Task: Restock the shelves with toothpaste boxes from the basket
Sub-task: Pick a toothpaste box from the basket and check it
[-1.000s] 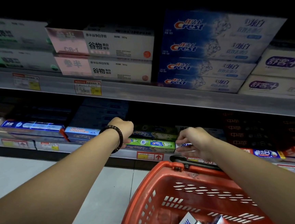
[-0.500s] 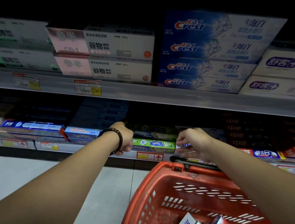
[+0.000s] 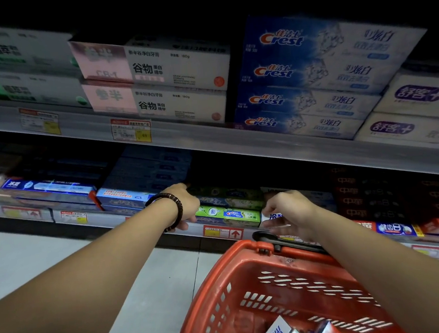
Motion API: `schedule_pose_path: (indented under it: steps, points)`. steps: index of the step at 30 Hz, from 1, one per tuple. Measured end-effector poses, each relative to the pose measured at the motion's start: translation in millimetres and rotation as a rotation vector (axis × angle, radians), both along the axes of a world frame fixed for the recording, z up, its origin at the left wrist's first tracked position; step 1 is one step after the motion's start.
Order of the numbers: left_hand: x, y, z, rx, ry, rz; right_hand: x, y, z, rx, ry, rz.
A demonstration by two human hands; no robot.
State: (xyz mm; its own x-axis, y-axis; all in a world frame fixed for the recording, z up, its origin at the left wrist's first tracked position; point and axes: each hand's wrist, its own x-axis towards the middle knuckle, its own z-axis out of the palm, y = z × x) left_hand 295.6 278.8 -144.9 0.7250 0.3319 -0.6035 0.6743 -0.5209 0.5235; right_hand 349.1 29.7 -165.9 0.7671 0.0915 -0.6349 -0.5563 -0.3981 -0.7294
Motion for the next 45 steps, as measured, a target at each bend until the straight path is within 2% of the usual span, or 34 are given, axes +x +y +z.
schedule_pose_path:
  steps: [12, 22, 29, 45]
  points:
    - [-2, -3, -3, -0.029, 0.035, 0.007, -4, 4, 5, -0.055, -0.045, 0.029]
    - [-1, 0, -10, -0.023, -0.015, 0.067, -1, 1, 2, -0.048, -0.045, 0.017]
    - [1, 1, -13, 0.018, -0.011, 0.042, -1, 1, 1, -0.003, -0.021, 0.000]
    - [5, 0, -27, 0.028, 0.025, -0.053, 0, 4, -3, -0.063, -0.051, 0.027]
